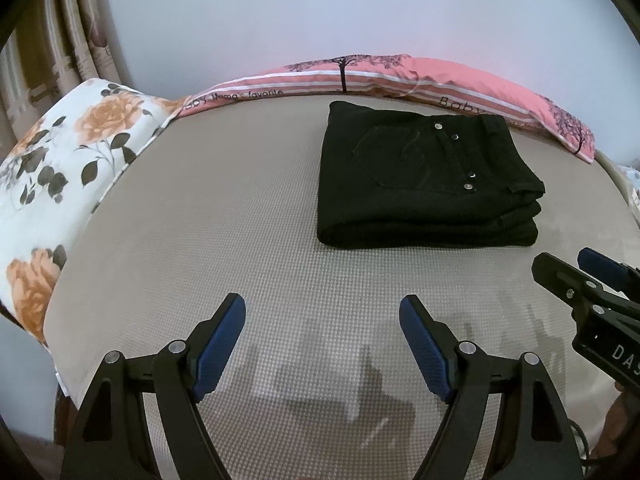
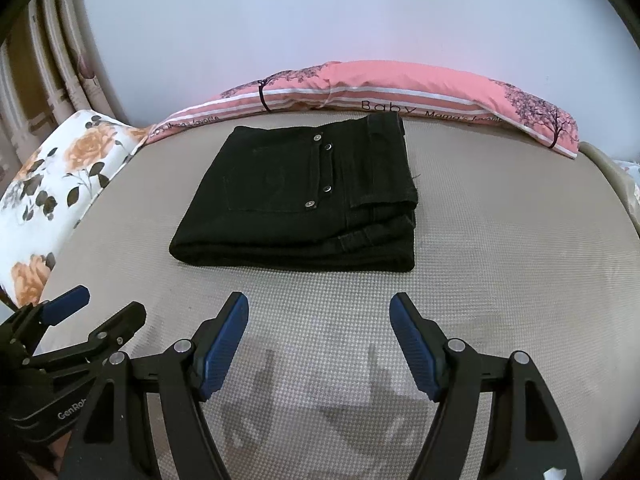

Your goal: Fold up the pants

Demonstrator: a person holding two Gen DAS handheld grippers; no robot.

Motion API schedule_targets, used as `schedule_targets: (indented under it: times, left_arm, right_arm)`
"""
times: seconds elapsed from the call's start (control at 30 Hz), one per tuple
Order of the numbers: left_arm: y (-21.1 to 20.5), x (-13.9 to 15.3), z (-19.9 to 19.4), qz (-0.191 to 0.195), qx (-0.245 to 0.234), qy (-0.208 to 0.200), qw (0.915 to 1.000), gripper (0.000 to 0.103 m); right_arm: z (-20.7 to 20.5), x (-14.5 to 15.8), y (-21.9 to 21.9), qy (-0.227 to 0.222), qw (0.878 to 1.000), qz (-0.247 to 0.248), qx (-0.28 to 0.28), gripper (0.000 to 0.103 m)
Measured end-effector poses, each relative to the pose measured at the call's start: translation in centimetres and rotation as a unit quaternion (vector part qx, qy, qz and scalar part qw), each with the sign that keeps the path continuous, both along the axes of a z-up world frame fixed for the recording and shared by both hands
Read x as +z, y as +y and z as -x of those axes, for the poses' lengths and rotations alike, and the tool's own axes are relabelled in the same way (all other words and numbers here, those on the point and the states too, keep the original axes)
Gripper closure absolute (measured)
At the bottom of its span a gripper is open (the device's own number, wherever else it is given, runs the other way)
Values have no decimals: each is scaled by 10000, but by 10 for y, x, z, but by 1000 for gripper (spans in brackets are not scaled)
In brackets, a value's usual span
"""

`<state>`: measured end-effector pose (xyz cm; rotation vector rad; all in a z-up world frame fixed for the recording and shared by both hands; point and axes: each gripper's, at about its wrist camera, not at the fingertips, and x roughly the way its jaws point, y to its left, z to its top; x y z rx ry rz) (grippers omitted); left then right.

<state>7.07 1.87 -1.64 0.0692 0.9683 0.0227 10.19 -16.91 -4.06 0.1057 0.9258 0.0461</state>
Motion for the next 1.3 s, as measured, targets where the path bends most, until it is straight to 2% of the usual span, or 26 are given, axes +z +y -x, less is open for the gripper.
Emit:
schedule_targets:
  times: [1.3]
  left_arm:
    - [-3,-6,-2,-78,-74,-47,9999,24]
  right_arm:
    - [-2,-5,-4,194,9998,-48,-91,32]
